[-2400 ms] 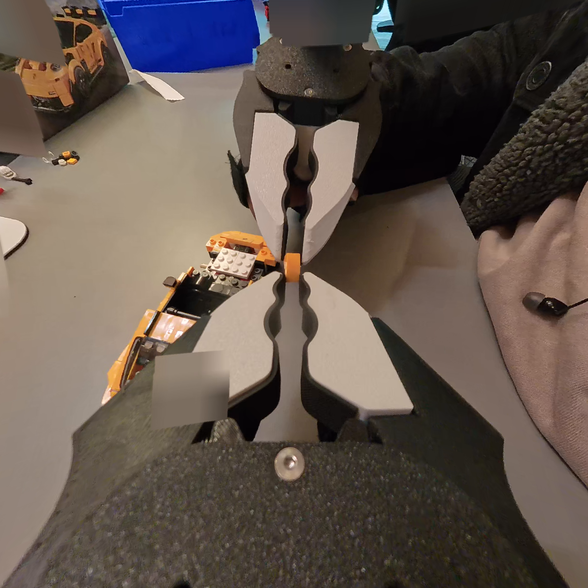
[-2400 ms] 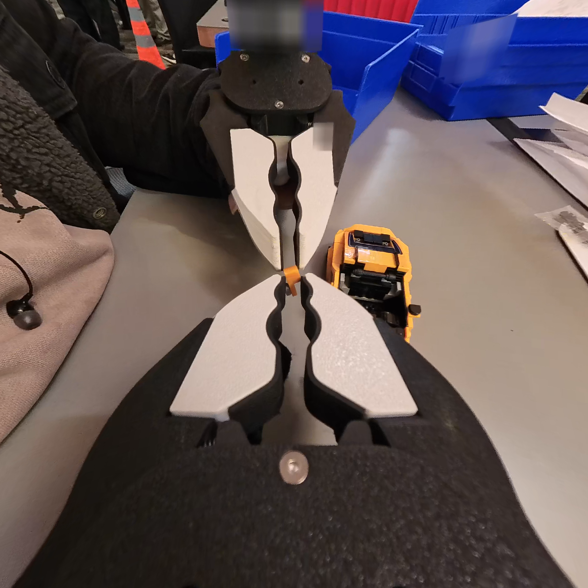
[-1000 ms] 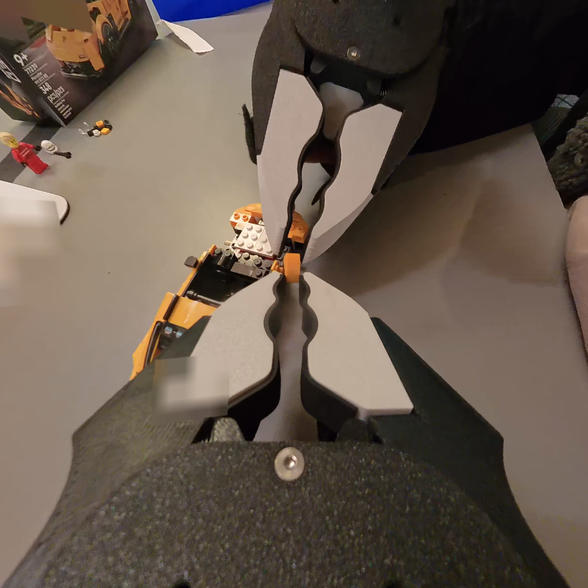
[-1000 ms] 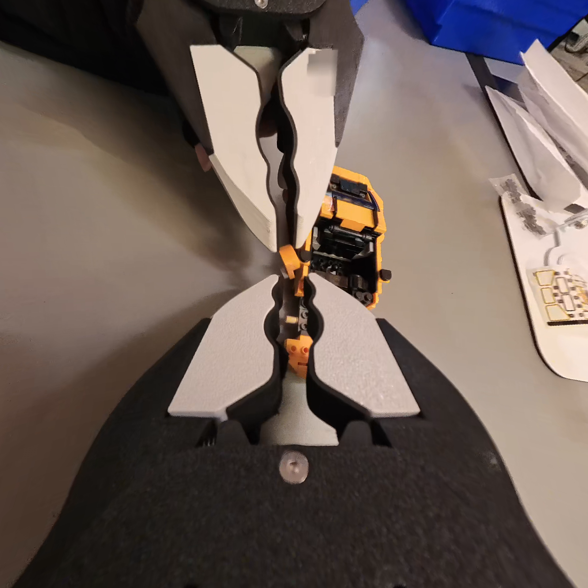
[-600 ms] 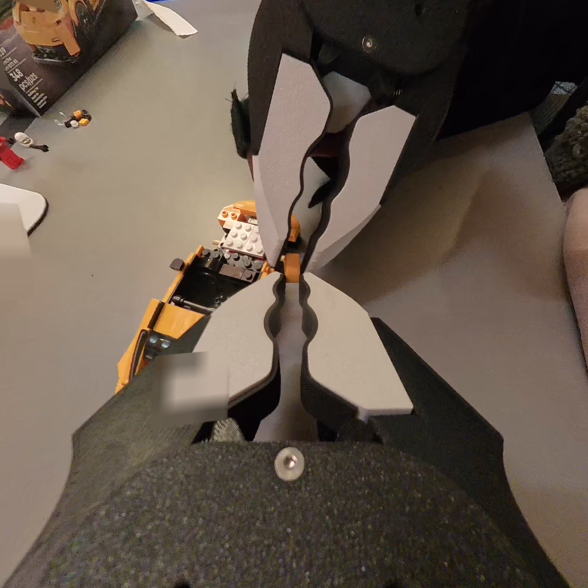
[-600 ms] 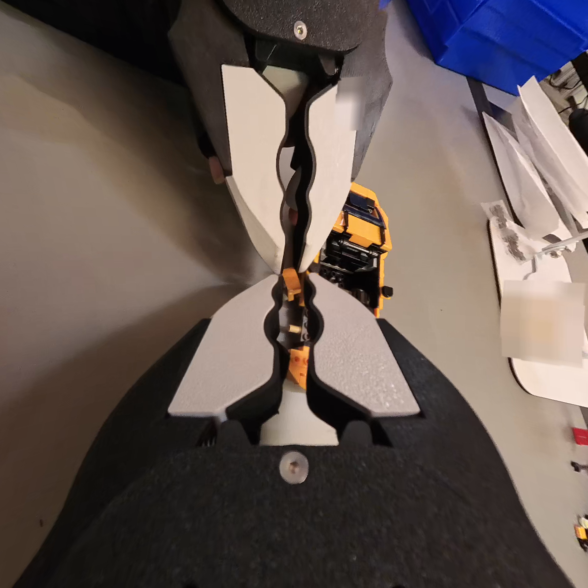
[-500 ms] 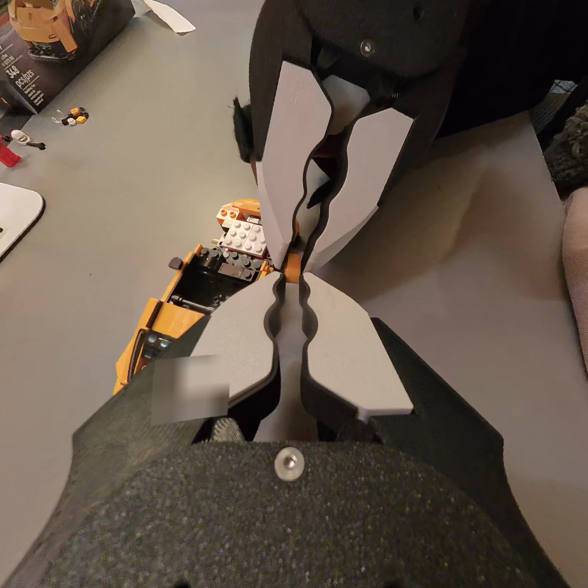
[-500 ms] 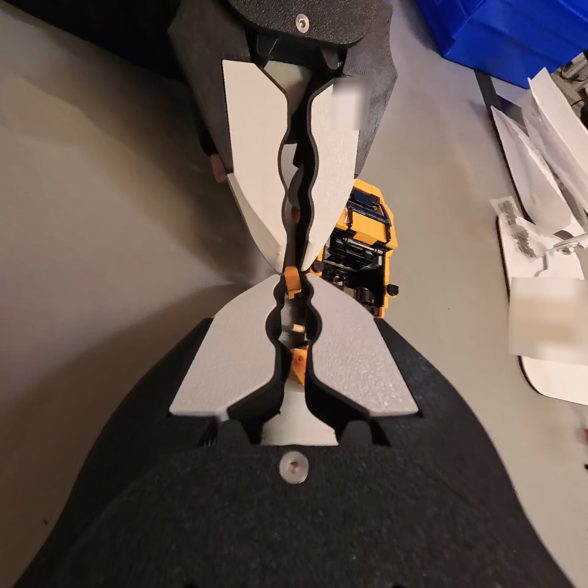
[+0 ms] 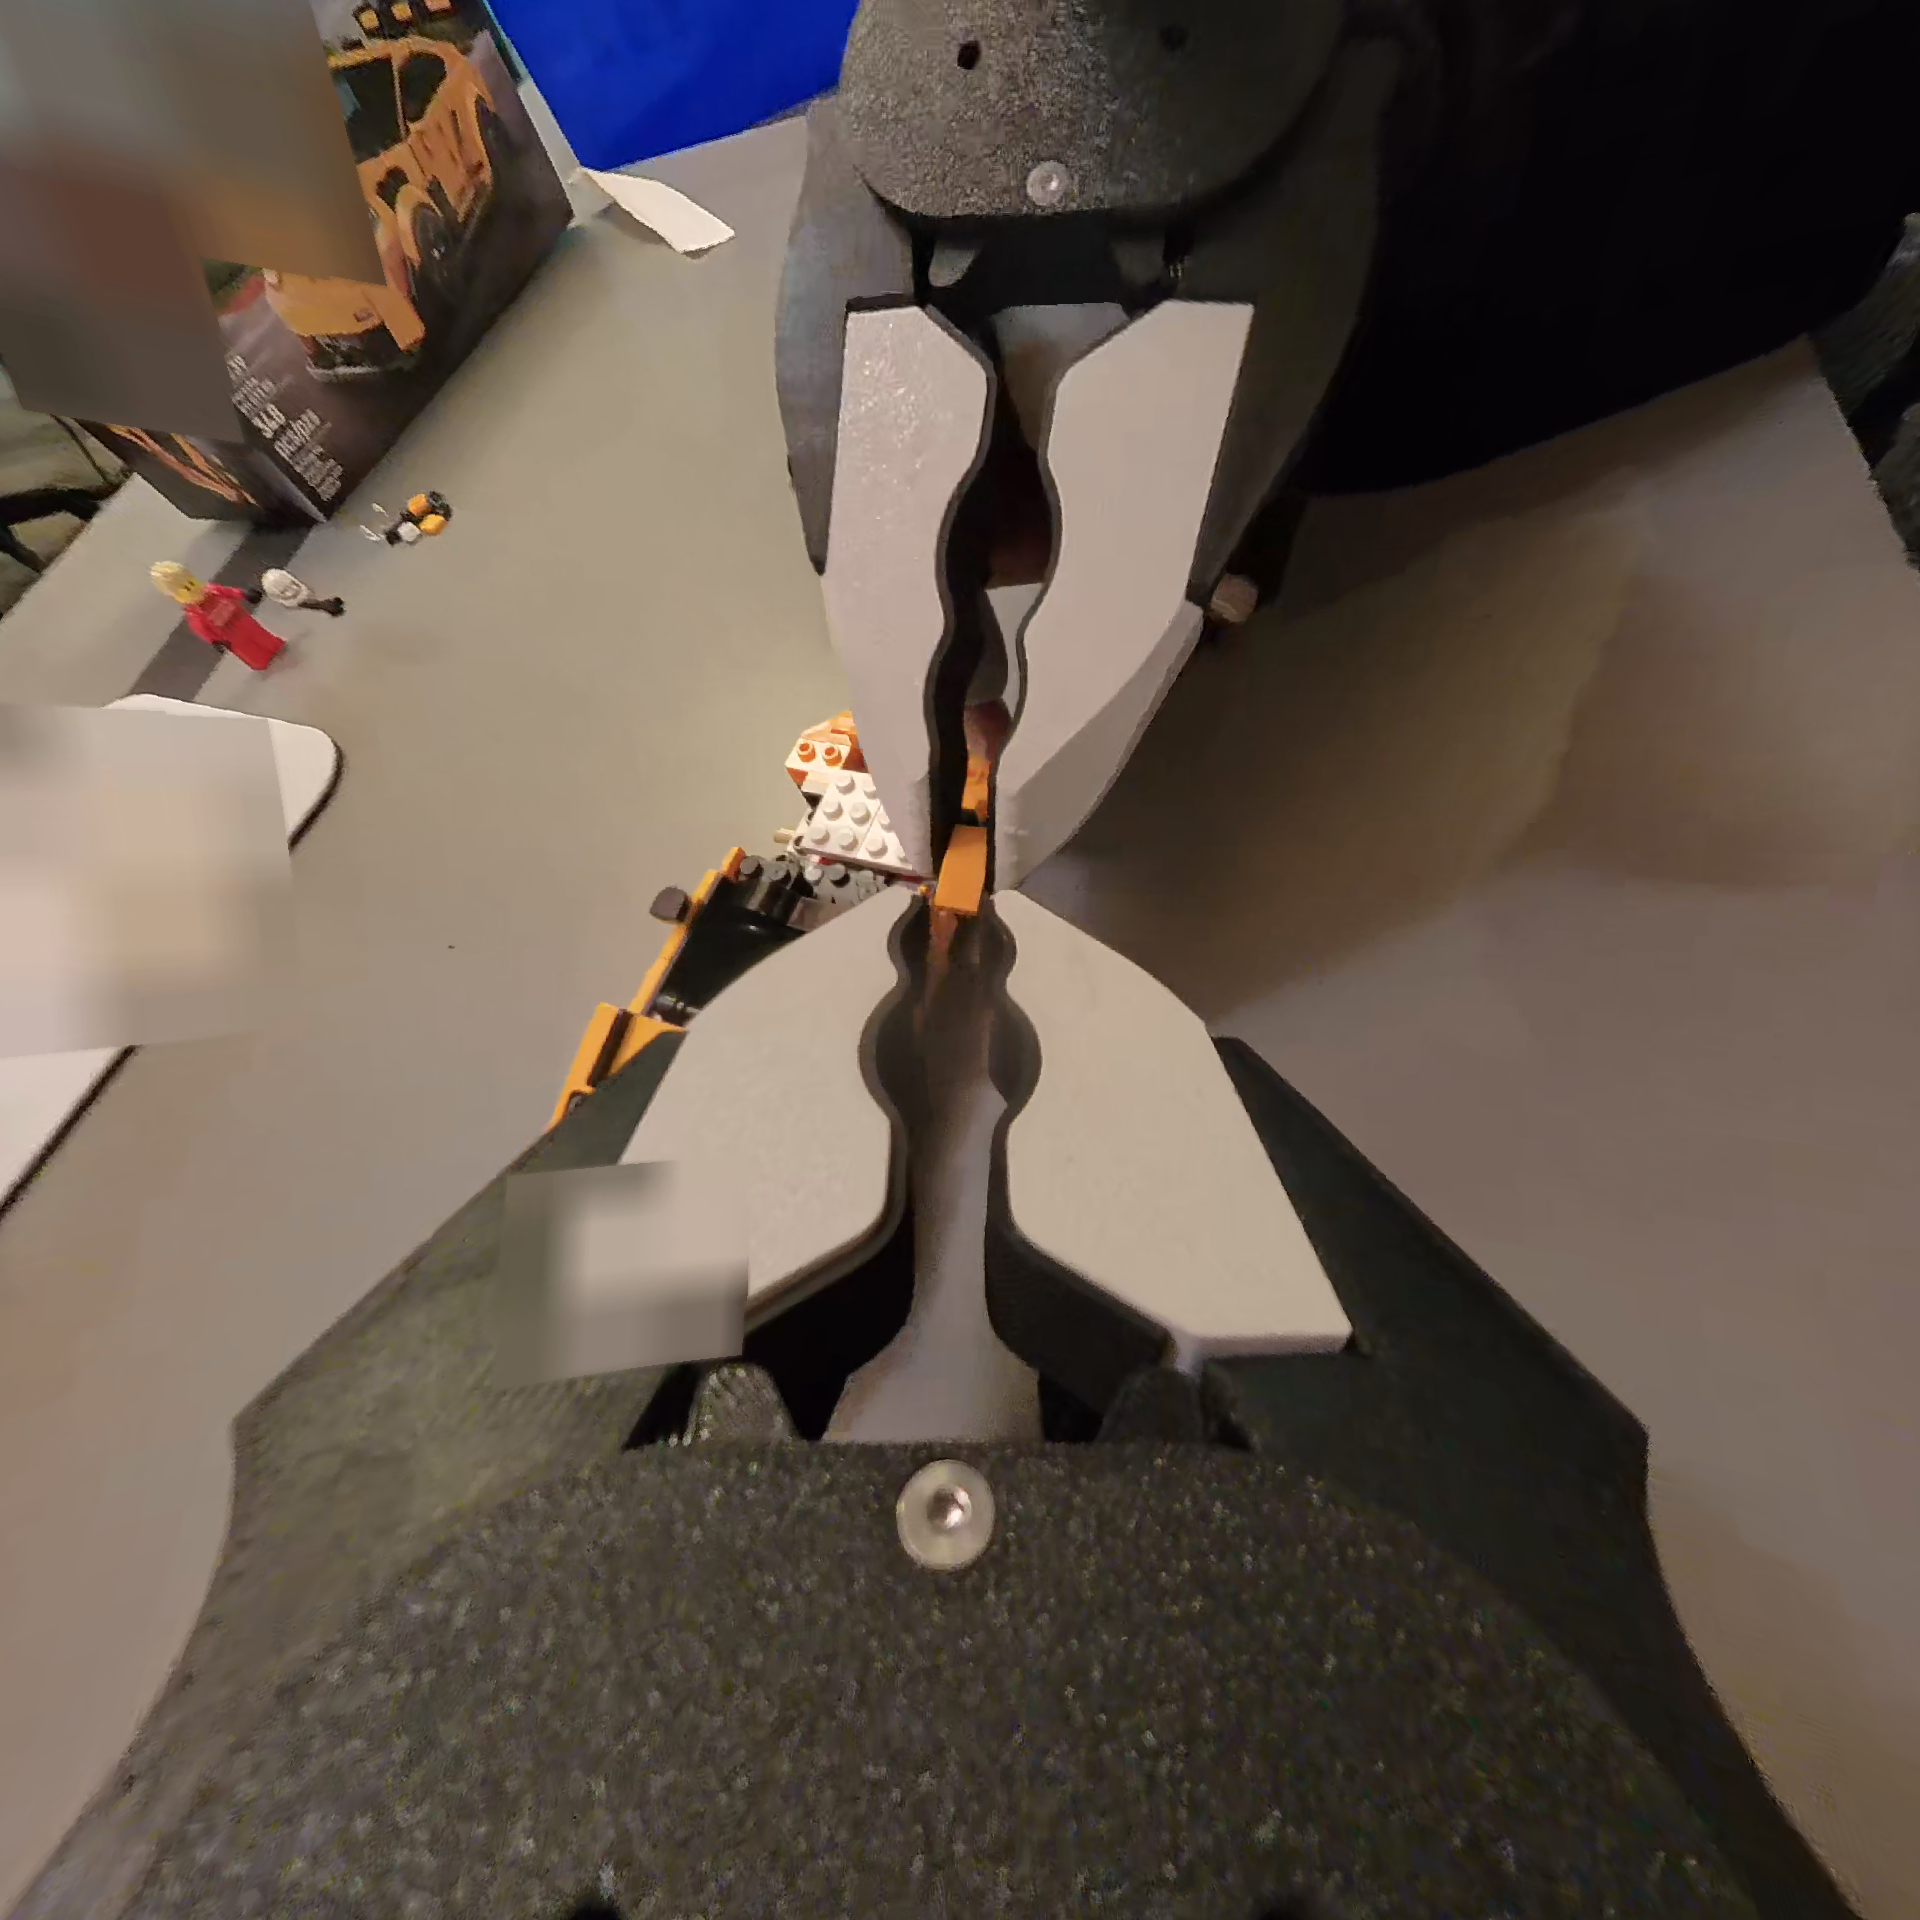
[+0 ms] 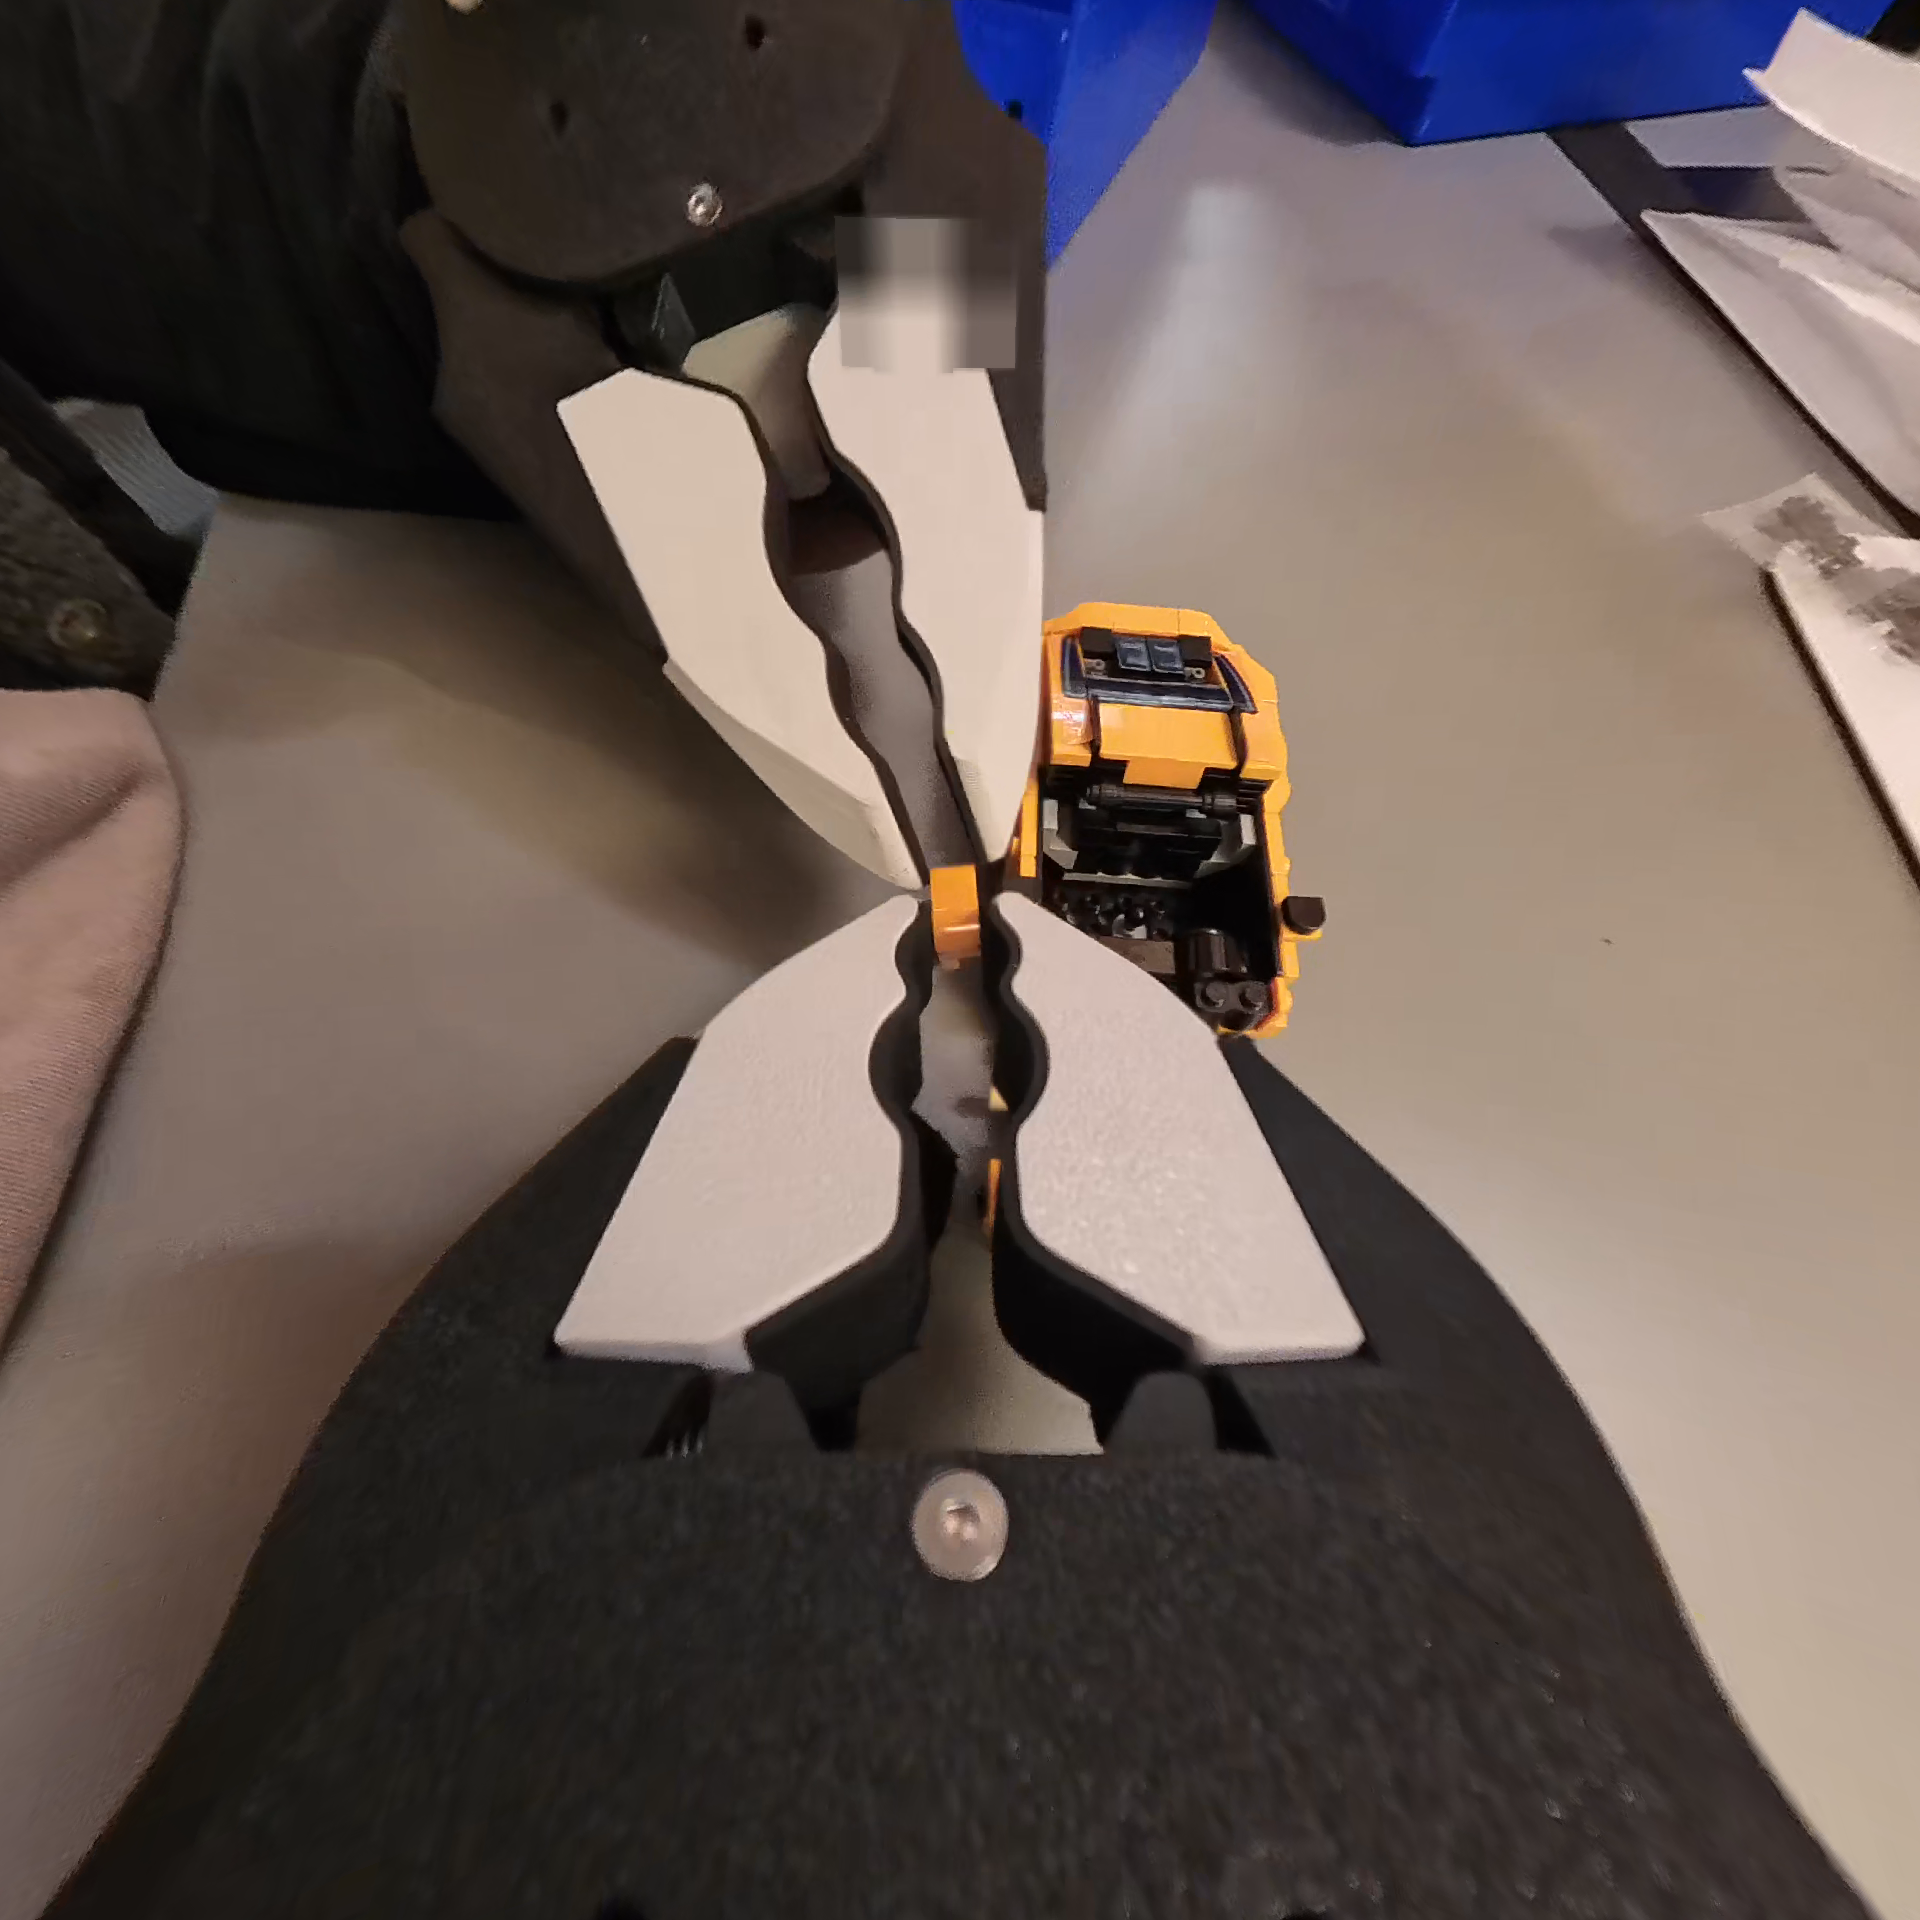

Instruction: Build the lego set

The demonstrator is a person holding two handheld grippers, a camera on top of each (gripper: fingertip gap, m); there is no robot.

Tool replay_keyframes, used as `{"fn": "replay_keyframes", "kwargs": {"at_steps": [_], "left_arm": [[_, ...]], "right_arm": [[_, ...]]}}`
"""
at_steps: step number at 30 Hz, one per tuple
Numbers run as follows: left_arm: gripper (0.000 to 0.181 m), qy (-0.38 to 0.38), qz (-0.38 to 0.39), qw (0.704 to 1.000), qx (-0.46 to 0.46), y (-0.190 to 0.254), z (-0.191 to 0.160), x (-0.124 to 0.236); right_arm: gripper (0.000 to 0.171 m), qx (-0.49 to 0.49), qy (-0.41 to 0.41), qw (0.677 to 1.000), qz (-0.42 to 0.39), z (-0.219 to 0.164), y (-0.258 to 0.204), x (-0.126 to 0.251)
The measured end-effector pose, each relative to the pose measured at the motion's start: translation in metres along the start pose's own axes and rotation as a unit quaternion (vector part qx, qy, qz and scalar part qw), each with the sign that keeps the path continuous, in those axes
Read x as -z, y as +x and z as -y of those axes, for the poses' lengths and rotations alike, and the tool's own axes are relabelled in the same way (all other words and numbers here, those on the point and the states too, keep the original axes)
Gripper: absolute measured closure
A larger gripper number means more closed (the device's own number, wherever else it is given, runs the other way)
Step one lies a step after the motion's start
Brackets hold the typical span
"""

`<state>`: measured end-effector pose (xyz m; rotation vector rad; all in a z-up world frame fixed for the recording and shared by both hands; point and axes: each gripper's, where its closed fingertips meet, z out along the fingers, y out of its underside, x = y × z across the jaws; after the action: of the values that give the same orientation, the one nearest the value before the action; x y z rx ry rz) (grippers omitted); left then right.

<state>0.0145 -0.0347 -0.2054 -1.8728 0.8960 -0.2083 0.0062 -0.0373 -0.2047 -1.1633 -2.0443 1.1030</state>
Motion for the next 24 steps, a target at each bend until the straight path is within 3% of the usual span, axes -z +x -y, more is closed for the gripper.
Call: {"fn": "replay_keyframes", "kwargs": {"at_steps": [15,20,24], "left_arm": [[0.174,0.005,0.067,0.992,-0.103,-0.005,0.009,0.004],[0.175,0.011,0.069,0.993,-0.098,-0.006,0.012,0.005],[0.181,0.037,0.065,0.996,-0.051,-0.013,0.016,0.011]], "right_arm": [[0.163,-0.071,0.041,0.996,0.035,0.010,0.000,0.006],[0.163,-0.067,0.054,0.996,0.034,0.014,0.001,0.009],[0.154,-0.059,0.061,0.996,0.023,0.017,0.005,0.014]]}}
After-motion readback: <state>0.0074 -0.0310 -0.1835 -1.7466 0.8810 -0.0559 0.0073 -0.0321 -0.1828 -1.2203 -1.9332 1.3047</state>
